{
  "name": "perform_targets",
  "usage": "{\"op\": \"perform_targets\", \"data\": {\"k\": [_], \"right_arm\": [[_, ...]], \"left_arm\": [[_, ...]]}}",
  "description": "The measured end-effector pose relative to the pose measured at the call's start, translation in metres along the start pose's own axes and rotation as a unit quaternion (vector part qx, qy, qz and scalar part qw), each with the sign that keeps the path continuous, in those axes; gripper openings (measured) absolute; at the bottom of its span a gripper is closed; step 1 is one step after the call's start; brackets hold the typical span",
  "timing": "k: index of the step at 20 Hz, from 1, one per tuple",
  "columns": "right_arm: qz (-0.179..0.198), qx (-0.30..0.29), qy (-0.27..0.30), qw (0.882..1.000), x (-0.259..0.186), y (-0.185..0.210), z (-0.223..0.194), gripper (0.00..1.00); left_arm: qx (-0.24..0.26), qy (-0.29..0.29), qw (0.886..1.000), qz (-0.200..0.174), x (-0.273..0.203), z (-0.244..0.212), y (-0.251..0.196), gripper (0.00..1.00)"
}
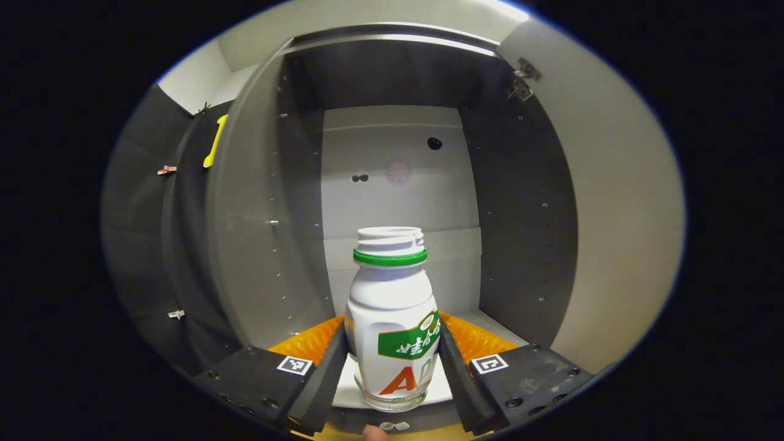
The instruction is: Open the cabinet door with the right hand, grasp the bottle in the cabinet with the left hand and place it on the coaster, then close the cabinet door with the right hand.
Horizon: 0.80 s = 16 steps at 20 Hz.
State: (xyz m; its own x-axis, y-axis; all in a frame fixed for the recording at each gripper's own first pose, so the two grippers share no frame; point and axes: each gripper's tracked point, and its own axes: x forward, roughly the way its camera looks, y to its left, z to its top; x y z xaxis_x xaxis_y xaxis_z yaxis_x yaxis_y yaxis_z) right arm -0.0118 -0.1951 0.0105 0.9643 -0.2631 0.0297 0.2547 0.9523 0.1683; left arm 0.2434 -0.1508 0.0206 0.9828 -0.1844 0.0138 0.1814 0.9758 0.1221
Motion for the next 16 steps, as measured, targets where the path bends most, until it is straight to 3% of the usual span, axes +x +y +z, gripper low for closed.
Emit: {"op": "perform_targets", "data": {"k": [4, 8, 16], "right_arm": [[0.003, 0.001, -0.007, 1.0, -0.004, 0.012, 0.005, 0.98], [0.007, -0.009, -0.012, 1.0, -0.009, 0.025, 0.006, 0.98], [-0.002, -0.029, -0.029, 0.999, -0.013, 0.044, 0.008, 0.98]], "left_arm": [[0.017, -0.017, 1.0, 0.009, -0.048, -0.003, 0.028, 0.79], [-0.01, -0.025, 1.0, 0.015, -0.091, -0.02, 0.058, 0.79], [-0.038, -0.024, 0.999, 0.017, -0.142, -0.099, 0.112, 0.79]]}}
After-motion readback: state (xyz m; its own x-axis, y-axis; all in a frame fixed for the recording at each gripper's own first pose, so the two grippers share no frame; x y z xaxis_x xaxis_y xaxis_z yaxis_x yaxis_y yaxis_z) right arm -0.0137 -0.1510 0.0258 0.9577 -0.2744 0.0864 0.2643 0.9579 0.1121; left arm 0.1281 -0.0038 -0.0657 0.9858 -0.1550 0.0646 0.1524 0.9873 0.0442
